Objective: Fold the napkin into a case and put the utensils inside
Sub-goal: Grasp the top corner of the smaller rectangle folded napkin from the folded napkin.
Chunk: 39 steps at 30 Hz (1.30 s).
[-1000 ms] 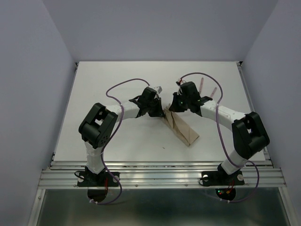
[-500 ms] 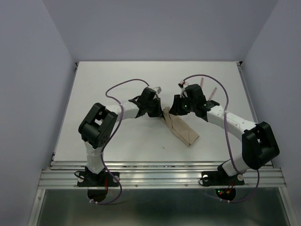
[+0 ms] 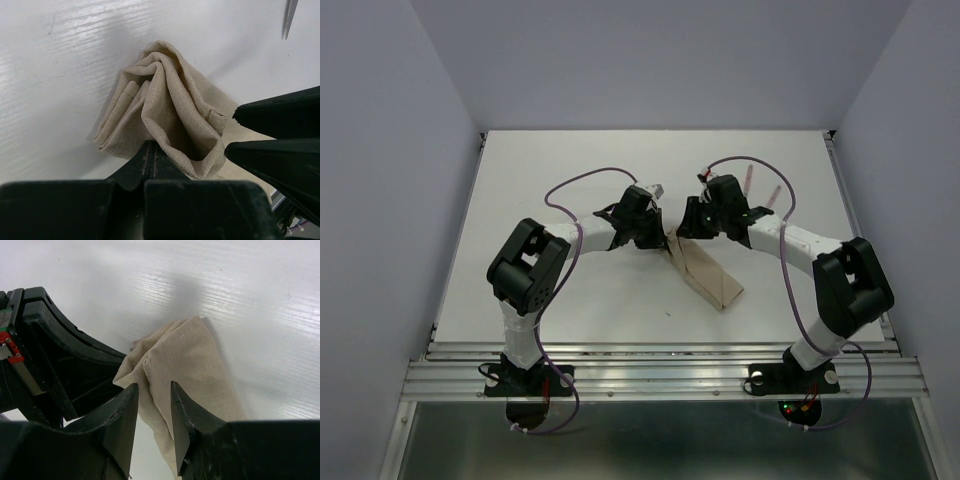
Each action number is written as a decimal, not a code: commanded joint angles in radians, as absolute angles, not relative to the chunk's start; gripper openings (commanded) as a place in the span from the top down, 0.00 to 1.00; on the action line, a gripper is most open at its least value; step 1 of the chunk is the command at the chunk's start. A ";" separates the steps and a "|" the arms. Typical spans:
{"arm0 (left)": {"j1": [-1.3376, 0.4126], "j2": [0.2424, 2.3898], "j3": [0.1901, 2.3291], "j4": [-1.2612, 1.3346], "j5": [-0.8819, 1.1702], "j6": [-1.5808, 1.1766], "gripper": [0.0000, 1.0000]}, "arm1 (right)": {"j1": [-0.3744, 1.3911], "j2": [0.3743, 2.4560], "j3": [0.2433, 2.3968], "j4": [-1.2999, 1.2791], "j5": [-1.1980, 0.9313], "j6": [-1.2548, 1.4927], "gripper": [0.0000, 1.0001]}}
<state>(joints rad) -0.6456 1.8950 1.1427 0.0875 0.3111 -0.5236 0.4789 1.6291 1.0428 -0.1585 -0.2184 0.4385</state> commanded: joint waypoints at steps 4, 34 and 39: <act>-0.643 1.848 1.140 0.110 0.328 -0.502 1.00 | 0.476 1.663 1.091 -0.078 -0.232 0.462 0.66; -0.641 1.855 1.143 0.110 0.331 -0.502 1.00 | 0.476 1.715 1.061 -0.012 -0.302 0.466 0.74; -0.643 1.853 1.143 0.110 0.331 -0.502 1.00 | 0.476 1.726 1.074 -0.034 -0.255 0.445 0.76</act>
<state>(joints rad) -0.6456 1.8950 1.1427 0.0875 0.3145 -0.5205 0.4789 1.7138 1.0504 -0.0589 -0.2989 0.4664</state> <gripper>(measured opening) 0.018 0.248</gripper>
